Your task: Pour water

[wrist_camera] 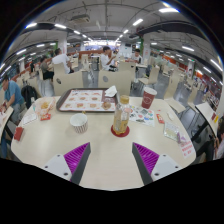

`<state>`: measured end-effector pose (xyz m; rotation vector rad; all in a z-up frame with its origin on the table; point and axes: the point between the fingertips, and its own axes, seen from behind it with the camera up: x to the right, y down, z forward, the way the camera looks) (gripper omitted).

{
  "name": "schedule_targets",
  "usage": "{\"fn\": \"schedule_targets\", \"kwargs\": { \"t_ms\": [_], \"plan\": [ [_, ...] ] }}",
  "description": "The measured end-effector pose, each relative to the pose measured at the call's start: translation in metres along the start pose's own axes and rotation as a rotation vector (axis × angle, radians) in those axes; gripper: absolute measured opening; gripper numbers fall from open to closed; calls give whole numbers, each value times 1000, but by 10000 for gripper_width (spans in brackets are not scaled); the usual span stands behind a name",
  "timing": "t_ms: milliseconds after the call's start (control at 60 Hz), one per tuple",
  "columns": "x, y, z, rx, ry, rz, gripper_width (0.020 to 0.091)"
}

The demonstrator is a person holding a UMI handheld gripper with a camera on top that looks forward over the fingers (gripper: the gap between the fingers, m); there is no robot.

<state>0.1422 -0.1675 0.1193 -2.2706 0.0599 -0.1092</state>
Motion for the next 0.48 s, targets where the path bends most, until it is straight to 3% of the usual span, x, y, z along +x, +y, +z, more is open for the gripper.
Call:
{"fn": "schedule_targets", "kwargs": {
  "t_ms": [250, 483],
  "plan": [
    [-24, 8, -65, 26, 9, -4, 850],
    [-34, 7, -75, 33, 9, 8, 848]
  ]
}}
